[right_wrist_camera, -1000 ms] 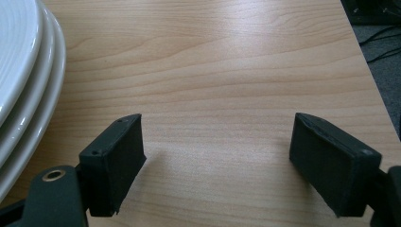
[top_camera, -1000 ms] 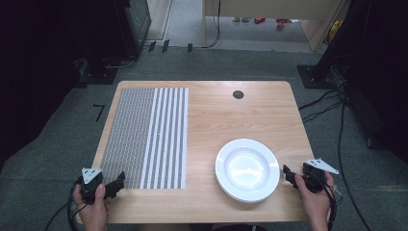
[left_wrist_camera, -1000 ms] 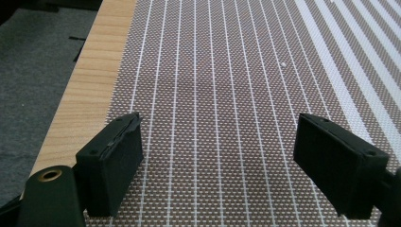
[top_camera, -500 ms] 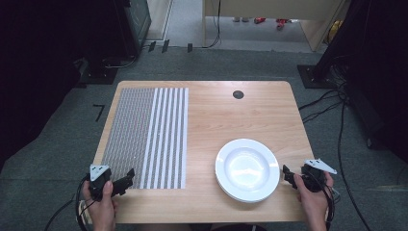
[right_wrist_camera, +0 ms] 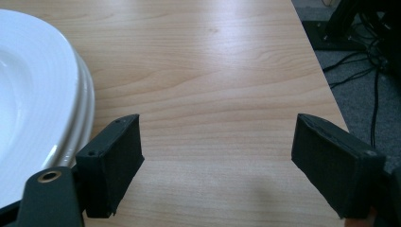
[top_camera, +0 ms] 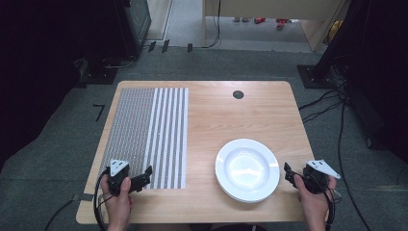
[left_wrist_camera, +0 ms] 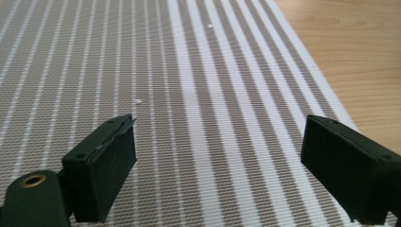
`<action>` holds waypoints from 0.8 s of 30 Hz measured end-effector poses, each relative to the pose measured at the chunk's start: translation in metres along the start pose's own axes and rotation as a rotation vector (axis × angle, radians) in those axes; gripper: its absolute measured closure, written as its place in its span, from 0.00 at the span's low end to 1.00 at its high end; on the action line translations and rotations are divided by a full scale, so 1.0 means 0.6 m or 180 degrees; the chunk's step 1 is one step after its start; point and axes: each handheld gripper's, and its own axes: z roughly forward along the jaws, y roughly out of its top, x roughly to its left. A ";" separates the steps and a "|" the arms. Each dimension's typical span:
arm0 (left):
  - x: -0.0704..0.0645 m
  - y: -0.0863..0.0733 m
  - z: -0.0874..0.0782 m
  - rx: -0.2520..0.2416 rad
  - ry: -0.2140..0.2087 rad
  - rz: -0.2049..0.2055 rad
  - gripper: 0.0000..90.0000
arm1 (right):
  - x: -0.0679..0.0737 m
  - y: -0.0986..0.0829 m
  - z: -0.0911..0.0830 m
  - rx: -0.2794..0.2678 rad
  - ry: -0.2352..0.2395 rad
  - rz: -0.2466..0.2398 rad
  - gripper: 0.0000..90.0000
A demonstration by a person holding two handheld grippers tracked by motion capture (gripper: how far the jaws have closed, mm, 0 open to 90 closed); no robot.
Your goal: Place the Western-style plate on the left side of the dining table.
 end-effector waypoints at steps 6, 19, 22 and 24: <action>-0.031 0.008 0.013 0.0000 -0.0108 0.0052 0.12 | 0.010 0.004 -0.008 -0.0116 0.0056 -0.0039 0.19; -0.105 0.016 0.043 0.0046 -0.0358 0.0194 0.12 | 0.030 0.009 -0.015 -0.0212 0.0173 -0.0026 0.21; -0.121 0.017 0.049 0.0059 -0.0411 0.0223 0.12 | 0.033 0.010 -0.017 -0.0224 0.0187 0.0003 0.22; -0.133 0.017 0.053 0.0069 -0.0452 0.0241 0.12 | 0.035 0.011 -0.017 -0.0235 0.0199 0.0020 0.22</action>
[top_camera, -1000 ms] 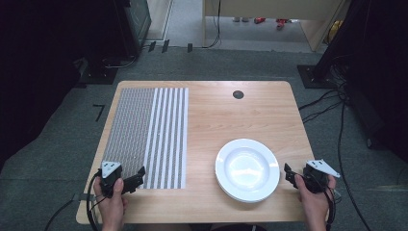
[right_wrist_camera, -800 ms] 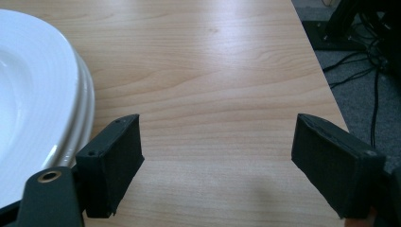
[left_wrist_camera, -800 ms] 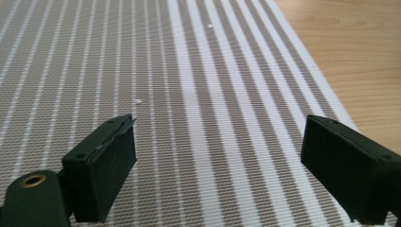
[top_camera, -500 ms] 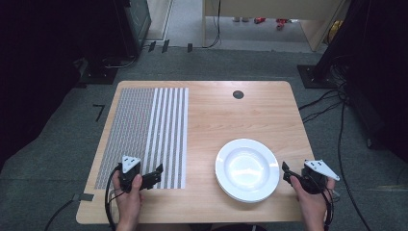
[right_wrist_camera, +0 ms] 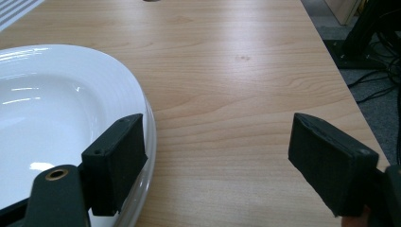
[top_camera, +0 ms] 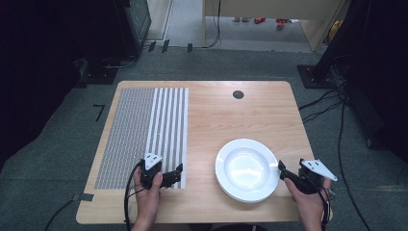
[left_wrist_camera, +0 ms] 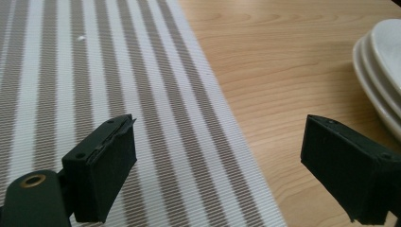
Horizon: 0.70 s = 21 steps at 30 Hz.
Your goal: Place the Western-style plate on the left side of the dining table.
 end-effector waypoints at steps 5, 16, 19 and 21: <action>-0.026 0.004 0.014 0.0013 -0.0095 0.0040 0.12 | 0.005 0.001 0.000 -0.0005 -0.0002 0.0048 0.24; -0.061 0.008 0.032 0.0044 -0.0233 0.0066 0.12 | 0.015 0.003 0.001 -0.0027 0.0107 0.0080 0.32; -0.069 0.010 0.035 0.0043 -0.0260 0.0079 0.12 | 0.017 0.003 0.001 -0.0026 0.0124 0.0065 0.35; -0.075 0.010 0.038 0.0050 -0.0284 0.0088 0.12 | 0.019 0.003 0.001 -0.0021 0.0174 0.0059 0.38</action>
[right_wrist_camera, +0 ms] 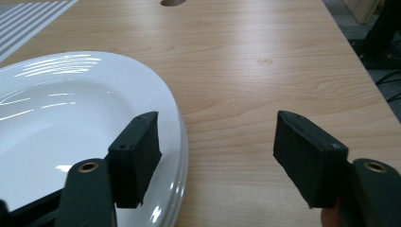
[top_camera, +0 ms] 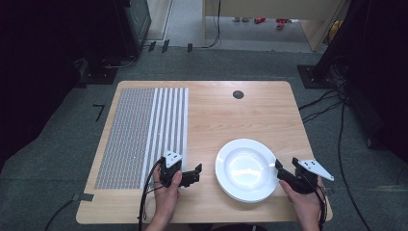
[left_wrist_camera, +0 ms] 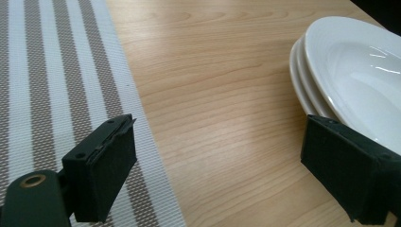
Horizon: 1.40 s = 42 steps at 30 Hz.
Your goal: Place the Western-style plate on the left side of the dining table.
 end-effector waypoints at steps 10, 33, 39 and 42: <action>-0.021 0.003 0.012 0.0025 -0.0094 0.0003 0.12 | 0.006 -0.003 -0.003 -0.0010 0.0194 0.0084 0.62; -0.085 0.011 0.037 0.0039 -0.0415 0.0008 0.15 | -0.019 -0.010 0.005 0.0086 0.0798 0.0793 0.83; -0.104 0.003 0.050 0.0138 -0.0432 0.0049 0.26 | -0.022 -0.011 0.006 0.0099 0.0791 0.0977 0.88; -0.110 -0.001 0.054 0.0153 -0.0464 0.0029 0.40 | -0.022 -0.011 0.007 0.0102 0.0781 0.1032 0.89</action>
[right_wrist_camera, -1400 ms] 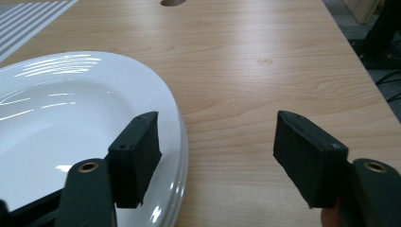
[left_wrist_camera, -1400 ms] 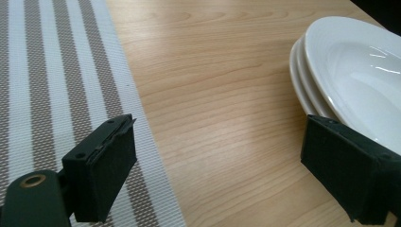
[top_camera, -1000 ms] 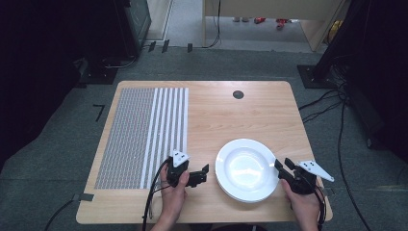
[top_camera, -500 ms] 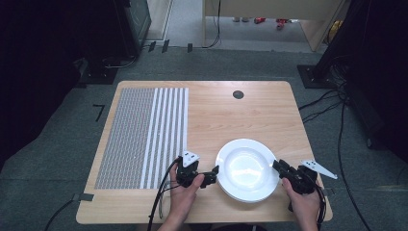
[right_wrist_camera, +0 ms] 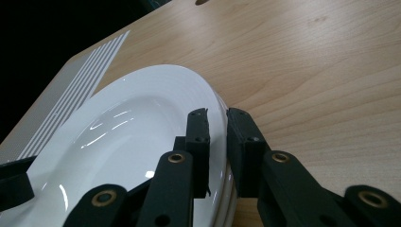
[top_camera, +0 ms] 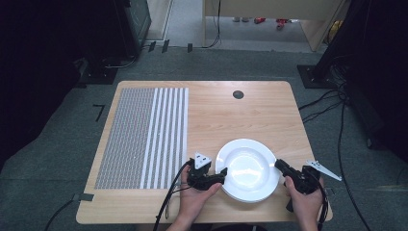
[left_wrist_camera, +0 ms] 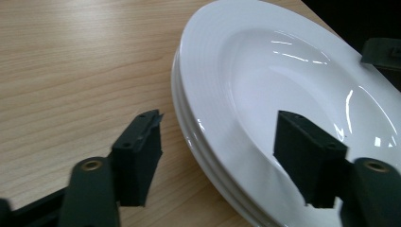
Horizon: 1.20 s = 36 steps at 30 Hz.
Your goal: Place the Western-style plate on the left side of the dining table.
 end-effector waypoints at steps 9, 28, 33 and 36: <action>-0.002 -0.004 0.004 0.0034 -0.0002 -0.0021 0.52 | -0.002 0.001 0.000 0.0005 0.0007 0.0121 0.91; 0.001 -0.005 0.004 0.0004 -0.0032 -0.0075 0.54 | -0.009 0.001 0.001 -0.0022 0.0402 0.0651 0.90; 0.001 -0.006 0.003 -0.0001 -0.0029 -0.0073 0.55 | -0.008 0.000 0.000 -0.0048 0.0504 0.0728 0.91; 0.002 -0.006 0.003 -0.0004 -0.0028 -0.0074 0.55 | -0.005 0.000 -0.001 -0.0109 0.0576 0.0680 0.91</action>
